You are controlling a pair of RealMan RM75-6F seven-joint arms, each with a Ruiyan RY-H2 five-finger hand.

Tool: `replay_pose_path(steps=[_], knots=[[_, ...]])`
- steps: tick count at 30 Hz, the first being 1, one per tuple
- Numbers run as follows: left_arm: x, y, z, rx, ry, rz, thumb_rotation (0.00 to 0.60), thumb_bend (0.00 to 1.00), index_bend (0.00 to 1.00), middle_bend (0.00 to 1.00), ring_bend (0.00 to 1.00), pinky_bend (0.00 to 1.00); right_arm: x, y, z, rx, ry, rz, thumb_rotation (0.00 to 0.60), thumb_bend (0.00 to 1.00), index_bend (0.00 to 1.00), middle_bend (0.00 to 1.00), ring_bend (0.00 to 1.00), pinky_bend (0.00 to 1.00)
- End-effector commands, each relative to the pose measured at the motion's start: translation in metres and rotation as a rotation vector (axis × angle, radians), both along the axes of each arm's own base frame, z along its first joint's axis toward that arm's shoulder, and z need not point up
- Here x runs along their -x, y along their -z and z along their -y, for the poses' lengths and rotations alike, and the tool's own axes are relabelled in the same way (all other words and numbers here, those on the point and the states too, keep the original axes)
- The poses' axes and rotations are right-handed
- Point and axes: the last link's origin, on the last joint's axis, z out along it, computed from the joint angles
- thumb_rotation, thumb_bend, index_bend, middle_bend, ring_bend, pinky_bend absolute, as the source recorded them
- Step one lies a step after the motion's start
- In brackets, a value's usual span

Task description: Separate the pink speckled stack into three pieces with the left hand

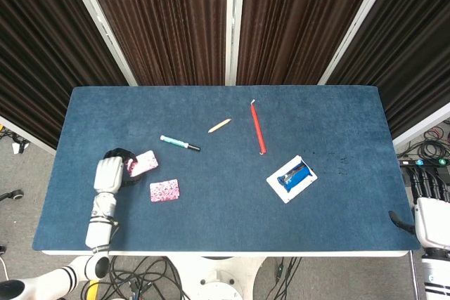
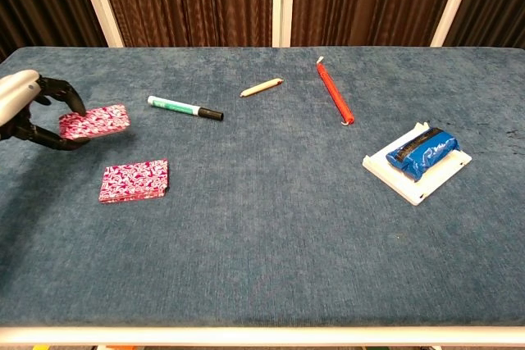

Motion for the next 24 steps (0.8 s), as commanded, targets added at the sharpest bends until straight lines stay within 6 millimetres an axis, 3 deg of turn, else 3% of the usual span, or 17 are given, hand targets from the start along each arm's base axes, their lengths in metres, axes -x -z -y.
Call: replay_pose_path(steps=[1,7,11,19,24], knots=[[0.011,0.003,-0.006,-0.003,-0.026,0.025,0.6,0.27,0.47,0.46,0.22,0.22,-0.001,0.0,0.0,-0.003,-0.001,0.004,0.6,0.1,0.0,0.0,0.0,0.0],[0.02,0.006,-0.007,-0.004,-0.037,0.033,0.6,0.28,0.46,0.46,0.22,0.22,-0.003,0.0,0.0,-0.002,-0.005,0.001,0.6,0.1,0.0,0.0,0.0,0.0],[0.022,0.008,-0.007,-0.016,-0.04,0.045,0.6,0.27,0.44,0.4,0.22,0.22,-0.003,0.0,-0.001,-0.007,-0.004,0.016,0.6,0.1,0.0,0.0,0.0,0.0],[0.03,0.011,-0.005,0.003,-0.076,0.054,0.6,0.25,0.25,0.32,0.16,0.19,-0.001,0.001,-0.001,-0.011,-0.005,0.028,0.6,0.1,0.0,0.0,0.0,0.0],[0.03,0.009,-0.004,0.0,-0.077,0.057,0.6,0.24,0.22,0.31,0.15,0.18,0.0,0.0,0.0,-0.008,-0.008,0.029,0.6,0.1,0.0,0.0,0.0,0.0]])
